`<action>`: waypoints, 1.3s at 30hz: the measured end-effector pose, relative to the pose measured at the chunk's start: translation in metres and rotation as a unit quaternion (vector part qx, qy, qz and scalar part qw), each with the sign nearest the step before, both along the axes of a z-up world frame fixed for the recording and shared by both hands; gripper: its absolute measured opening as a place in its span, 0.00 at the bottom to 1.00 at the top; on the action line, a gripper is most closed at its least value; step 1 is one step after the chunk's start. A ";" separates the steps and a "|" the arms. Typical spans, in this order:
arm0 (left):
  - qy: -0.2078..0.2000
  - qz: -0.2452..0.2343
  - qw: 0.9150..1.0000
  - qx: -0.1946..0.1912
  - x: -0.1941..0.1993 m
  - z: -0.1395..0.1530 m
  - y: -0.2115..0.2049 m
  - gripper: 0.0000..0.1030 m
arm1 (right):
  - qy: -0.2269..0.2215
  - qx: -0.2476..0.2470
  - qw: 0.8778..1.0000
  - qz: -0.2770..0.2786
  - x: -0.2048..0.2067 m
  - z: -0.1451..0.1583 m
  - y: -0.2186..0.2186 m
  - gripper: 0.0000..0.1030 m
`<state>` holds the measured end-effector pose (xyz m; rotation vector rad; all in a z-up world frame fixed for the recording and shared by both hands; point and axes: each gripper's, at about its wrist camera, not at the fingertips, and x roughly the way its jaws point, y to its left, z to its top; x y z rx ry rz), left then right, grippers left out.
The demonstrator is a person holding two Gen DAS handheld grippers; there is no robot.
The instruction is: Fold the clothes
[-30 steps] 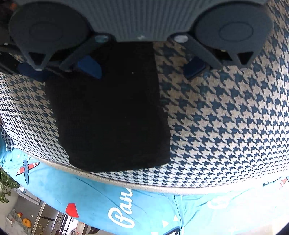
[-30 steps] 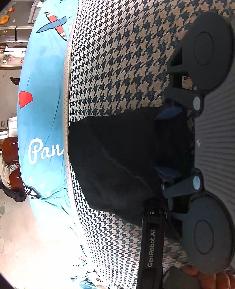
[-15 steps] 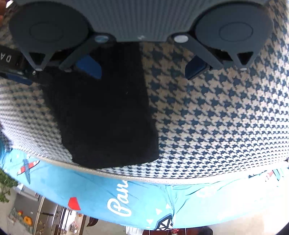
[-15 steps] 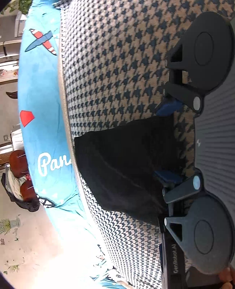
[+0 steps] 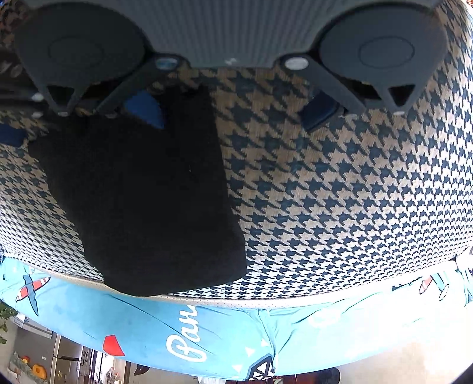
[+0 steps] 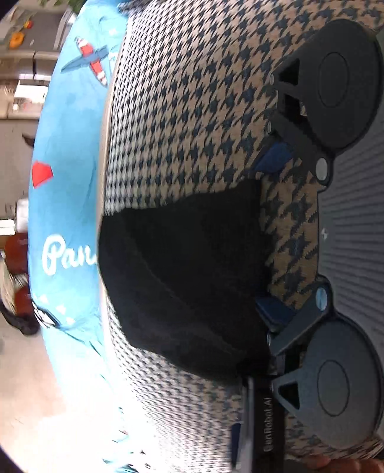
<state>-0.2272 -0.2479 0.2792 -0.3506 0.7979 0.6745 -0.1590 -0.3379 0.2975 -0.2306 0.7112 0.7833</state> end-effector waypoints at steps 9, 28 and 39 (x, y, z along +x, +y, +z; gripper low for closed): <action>-0.002 0.008 1.000 -0.010 -0.001 0.007 -0.004 1.00 | -0.012 0.076 0.996 0.049 -0.003 0.020 0.004 0.52; 0.012 0.008 1.000 -0.014 0.003 0.003 0.002 1.00 | -0.004 0.045 0.998 0.037 0.001 0.005 0.020 0.40; 0.017 0.000 1.000 -0.011 0.002 0.002 0.001 1.00 | -0.012 0.019 0.999 0.030 -0.008 0.005 0.013 0.40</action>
